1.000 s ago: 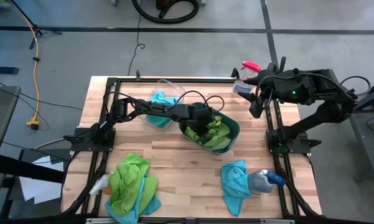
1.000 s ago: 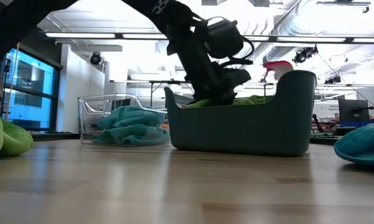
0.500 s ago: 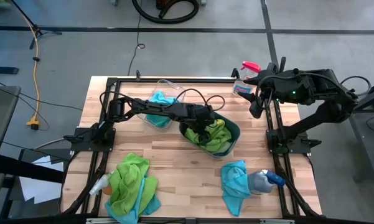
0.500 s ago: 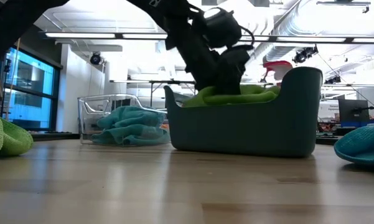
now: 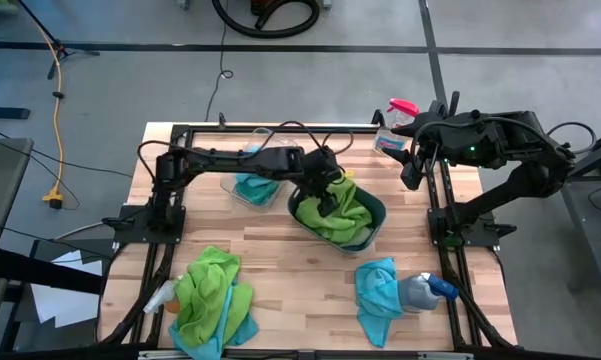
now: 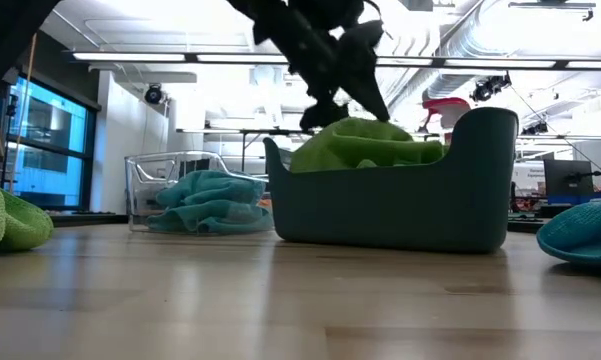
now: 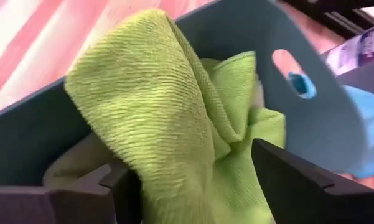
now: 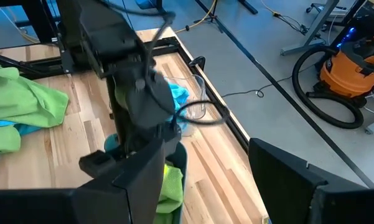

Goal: Sort microfiber towel by color & place in baskets
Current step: Put the green microfiber towel into the blue bin

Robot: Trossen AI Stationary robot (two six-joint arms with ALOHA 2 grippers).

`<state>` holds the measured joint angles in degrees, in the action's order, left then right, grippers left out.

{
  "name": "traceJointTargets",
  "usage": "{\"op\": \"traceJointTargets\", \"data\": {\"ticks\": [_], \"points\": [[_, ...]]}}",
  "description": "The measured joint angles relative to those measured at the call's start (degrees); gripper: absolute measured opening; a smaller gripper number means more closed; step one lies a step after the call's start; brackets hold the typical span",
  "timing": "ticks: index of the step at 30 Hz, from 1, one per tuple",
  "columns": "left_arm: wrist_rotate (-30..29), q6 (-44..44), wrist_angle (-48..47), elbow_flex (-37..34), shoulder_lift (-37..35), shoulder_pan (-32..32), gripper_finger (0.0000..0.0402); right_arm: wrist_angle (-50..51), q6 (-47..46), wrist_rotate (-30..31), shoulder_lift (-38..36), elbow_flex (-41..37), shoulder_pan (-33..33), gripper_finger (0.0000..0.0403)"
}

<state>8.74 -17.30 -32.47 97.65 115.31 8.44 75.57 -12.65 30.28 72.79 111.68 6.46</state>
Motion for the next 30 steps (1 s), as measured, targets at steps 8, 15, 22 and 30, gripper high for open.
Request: {"op": "traceJointTargets", "data": {"ticks": [8,15,22,30], "points": [[-2.12,5.45,-6.26,0.0,-9.12,0.29,0.0255,10.58,-6.63,-2.07,2.07,-0.25,-0.09,0.0229],[-8.89,4.8,-2.9,-5.56,-19.88,-0.8,0.0255,4.06,-10.34,-9.68,0.7,-15.9,-0.07,0.0229],[-14.92,1.76,10.94,-20.02,-34.59,-5.47,0.0255,-24.49,-8.68,-19.96,-0.19,-40.71,-0.27,0.0229],[-25.74,-6.68,26.27,-35.52,-49.26,-12.82,0.0255,-52.03,-7.95,-23.39,8.23,-49.17,-6.09,0.0229]]}}
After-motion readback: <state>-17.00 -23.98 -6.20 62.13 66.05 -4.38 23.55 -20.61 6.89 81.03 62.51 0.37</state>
